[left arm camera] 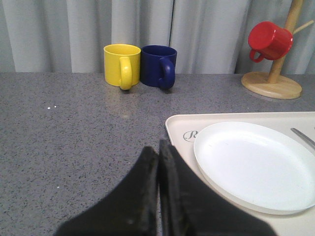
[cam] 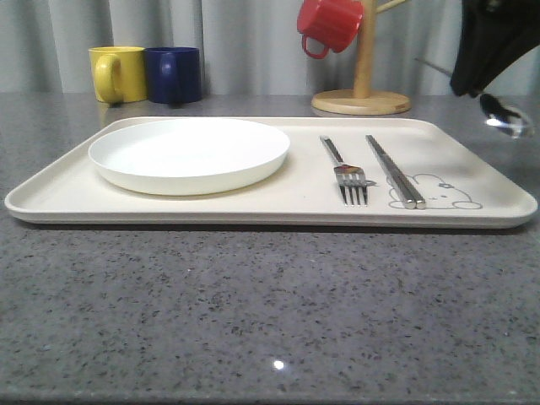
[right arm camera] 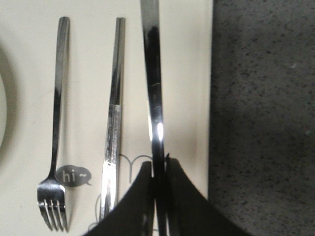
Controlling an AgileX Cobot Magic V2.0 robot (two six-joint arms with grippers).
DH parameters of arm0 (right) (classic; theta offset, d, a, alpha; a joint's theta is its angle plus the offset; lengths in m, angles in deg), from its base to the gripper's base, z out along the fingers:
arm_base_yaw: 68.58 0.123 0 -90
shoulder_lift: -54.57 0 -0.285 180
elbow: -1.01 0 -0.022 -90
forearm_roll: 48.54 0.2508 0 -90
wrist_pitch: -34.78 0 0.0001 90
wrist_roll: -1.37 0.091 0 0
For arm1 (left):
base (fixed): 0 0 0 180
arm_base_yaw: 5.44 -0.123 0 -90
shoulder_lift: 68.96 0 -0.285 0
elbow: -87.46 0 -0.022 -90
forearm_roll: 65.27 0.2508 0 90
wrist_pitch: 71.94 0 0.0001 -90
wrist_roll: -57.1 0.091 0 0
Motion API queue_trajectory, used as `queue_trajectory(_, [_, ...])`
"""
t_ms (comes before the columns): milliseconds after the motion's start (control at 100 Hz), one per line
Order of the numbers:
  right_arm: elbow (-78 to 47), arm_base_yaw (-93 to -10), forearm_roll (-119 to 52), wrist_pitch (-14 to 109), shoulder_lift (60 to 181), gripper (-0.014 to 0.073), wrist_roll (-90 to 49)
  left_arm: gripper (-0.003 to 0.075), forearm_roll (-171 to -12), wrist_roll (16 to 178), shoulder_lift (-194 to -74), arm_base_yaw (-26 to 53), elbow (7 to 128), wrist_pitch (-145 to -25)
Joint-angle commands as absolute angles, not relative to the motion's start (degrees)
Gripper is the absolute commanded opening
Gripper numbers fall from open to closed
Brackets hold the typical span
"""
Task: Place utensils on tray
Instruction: 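Lower the spoon onto the tray beside the chopsticks and open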
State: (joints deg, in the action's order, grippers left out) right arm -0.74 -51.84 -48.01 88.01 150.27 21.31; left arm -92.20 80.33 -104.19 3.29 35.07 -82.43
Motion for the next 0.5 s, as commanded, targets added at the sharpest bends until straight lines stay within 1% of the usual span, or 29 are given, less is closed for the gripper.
queue_trajectory(0, [1.0,-49.67,-52.15,84.64,150.3,-0.0024,25.44,-0.0018,-92.6,80.36,-104.64,3.51,36.53,-78.17])
queue_trajectory(490, [1.0,-48.84,-52.93,82.67,157.52,-0.002,27.61,-0.0018,-92.6,80.36,-104.64,3.51,36.53,-78.17])
